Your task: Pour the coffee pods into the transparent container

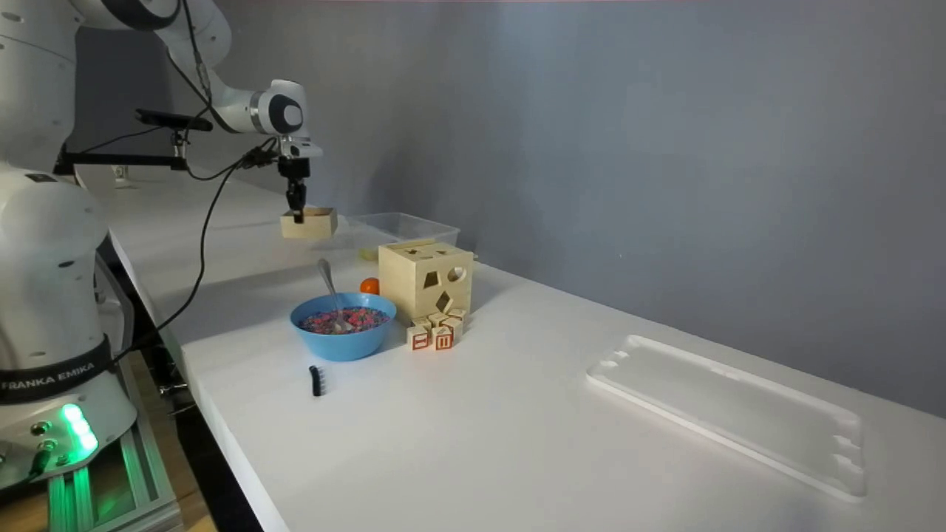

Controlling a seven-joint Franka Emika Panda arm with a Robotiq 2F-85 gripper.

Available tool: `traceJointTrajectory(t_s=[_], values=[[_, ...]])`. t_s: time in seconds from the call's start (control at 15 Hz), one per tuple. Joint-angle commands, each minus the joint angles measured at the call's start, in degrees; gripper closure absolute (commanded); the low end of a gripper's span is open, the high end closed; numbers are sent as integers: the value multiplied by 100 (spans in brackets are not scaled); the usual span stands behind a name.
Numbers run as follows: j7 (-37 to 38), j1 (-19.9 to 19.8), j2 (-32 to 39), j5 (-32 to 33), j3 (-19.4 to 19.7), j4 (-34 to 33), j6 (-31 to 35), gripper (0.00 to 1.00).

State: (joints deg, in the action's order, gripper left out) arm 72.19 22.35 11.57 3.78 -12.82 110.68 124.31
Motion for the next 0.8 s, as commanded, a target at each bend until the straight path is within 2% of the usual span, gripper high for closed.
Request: traceJointTrajectory(t_s=[0.0, 0.47, 0.73], values=[[-289, -100, -252, -137, -76, -53, -425, 98], [-778, -327, -863, -504, -48, 60, -1172, 98], [-1015, -665, -1347, -1164, 79, 477, -904, 98]])
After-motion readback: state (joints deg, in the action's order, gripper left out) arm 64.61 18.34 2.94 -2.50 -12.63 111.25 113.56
